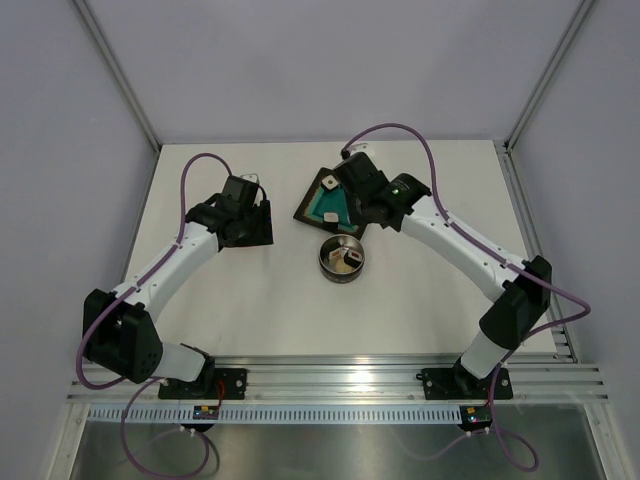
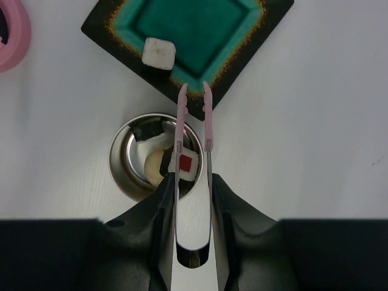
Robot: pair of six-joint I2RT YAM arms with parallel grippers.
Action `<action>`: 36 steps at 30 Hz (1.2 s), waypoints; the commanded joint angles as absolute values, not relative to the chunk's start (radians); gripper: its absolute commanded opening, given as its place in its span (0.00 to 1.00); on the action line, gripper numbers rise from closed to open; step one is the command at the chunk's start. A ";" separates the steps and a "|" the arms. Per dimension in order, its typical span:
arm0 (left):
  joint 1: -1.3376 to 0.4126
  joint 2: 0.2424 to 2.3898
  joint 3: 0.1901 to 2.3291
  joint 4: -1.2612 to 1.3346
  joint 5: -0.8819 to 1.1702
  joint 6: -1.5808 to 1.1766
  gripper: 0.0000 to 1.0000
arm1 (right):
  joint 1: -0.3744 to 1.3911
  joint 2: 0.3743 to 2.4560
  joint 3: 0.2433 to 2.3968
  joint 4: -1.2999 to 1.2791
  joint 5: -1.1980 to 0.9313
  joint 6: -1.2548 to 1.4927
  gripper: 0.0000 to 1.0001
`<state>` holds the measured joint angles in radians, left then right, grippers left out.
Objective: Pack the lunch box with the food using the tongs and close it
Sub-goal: Place the clamp at the center of the board.
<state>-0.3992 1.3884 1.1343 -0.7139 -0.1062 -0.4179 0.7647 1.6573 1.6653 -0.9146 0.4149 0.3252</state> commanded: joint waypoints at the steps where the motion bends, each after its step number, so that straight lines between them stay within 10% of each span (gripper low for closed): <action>1: -0.393 1.364 1.137 -0.693 -0.123 -0.407 0.61 | 0.742 1.722 1.716 -0.772 0.354 0.262 0.00; 26: -0.391 1.365 1.146 -0.703 -0.132 -0.402 0.61 | 0.675 1.928 1.875 -0.776 0.235 0.431 0.22; 36: -0.390 1.370 1.152 -0.703 -0.130 -0.393 0.61 | 0.586 1.627 1.513 -0.563 0.428 0.396 0.20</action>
